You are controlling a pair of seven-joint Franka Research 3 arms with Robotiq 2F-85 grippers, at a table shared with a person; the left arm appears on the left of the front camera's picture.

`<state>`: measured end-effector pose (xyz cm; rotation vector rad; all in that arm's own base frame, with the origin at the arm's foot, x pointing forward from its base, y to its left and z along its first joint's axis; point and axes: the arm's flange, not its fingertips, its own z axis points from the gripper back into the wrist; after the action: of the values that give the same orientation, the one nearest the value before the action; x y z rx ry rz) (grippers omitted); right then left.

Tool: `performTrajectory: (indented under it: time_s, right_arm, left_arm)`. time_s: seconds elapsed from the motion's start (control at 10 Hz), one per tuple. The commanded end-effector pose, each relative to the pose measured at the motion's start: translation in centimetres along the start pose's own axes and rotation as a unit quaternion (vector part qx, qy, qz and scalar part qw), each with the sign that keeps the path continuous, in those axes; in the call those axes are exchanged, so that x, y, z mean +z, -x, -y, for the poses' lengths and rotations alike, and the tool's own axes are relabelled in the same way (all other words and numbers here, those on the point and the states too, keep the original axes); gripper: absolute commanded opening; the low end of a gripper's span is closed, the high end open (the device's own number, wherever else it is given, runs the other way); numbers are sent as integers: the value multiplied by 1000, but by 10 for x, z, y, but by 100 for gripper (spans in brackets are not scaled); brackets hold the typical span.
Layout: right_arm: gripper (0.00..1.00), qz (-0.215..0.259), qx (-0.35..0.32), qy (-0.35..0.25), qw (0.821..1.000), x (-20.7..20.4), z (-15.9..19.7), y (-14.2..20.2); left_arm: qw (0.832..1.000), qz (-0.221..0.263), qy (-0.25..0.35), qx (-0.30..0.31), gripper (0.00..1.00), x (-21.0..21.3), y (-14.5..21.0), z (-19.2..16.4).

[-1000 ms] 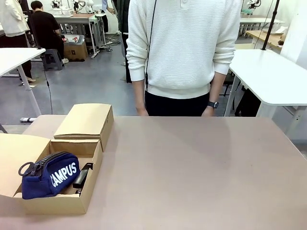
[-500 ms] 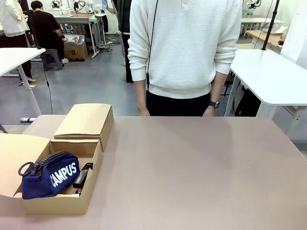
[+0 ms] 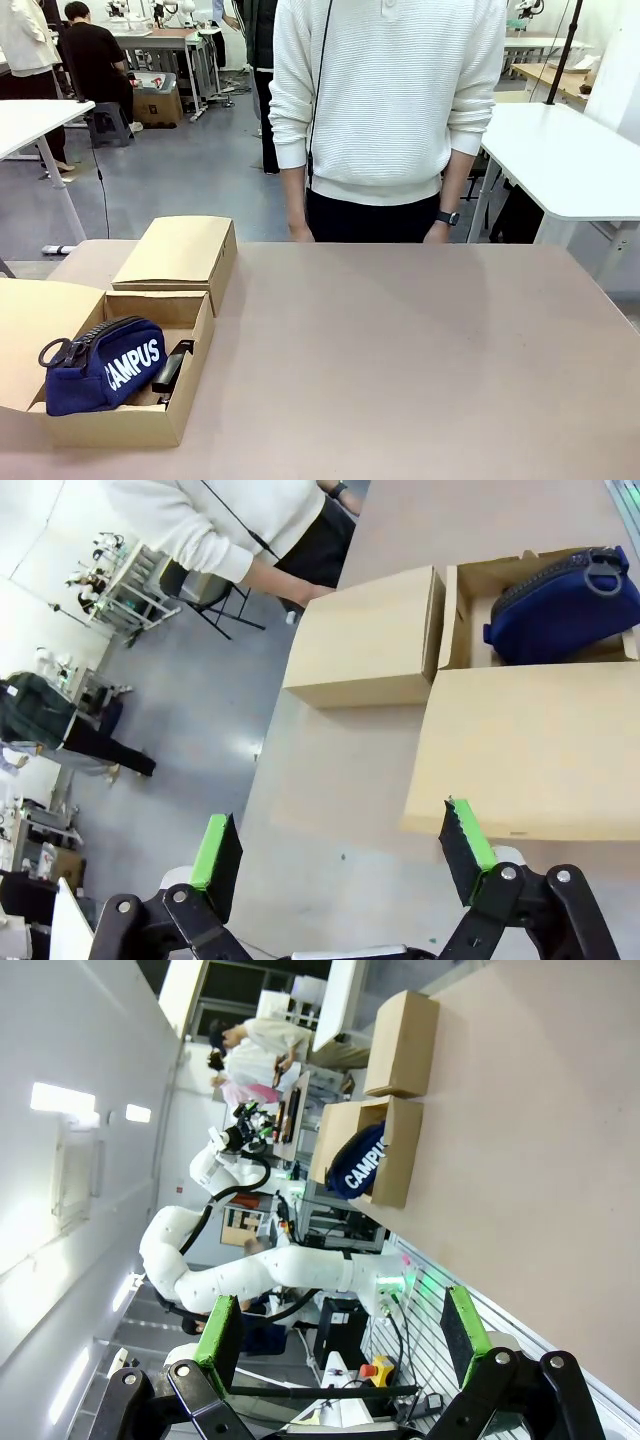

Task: Place items inside the box.
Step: Close the lid of the Mailer Box closest to the robot.

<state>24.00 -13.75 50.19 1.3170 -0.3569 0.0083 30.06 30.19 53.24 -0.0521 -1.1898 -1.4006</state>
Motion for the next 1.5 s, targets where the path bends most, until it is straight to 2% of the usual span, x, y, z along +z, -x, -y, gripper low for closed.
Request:
performTrajectory:
  time_s: [0.0,0.1,0.2,0.3,0.5,0.7,0.8,0.9,1.0,1.2,1.4]
  right_arm:
    - [100,3,8,-11,1000,1,-2,0]
    - [100,3,8,-11,1000,1,-2,0]
    - [100,3,8,-11,1000,1,-2,0]
    - [100,3,8,-11,1000,1,-2,0]
    - [100,3,8,-11,1000,1,-2,0]
    - [100,3,8,-11,1000,1,-2,0]
    - [100,3,8,-11,1000,1,-2,0]
    - [100,3,8,-11,1000,1,-2,0]
    - [100,3,8,-11,1000,1,-2,0]
    - [100,3,8,-11,1000,1,-2,0]
    - [100,3,8,-11,1000,1,-2,0]
  left_arm:
    - [1000,0,0,0,100,0,0,0]
    - [999,-33,-13,-7,100,-4,3,-2]
    - [999,-33,-13,-7,100,-4,3,-2]
    - [994,-103,-15,-24,100,-20,12,-8]
    - [990,-125,63,-3,100,-55,32,-11]
    - [972,-200,119,25,100,-92,61,-14]
    - [972,-168,162,31,100,-108,72,-7]
    - [969,-160,190,-5,100,-118,83,2]
    - [962,-158,225,-3,100,-116,91,4]
    - [953,-161,254,-43,100,-117,96,15]
    - [955,-105,274,-40,100,-130,93,24]
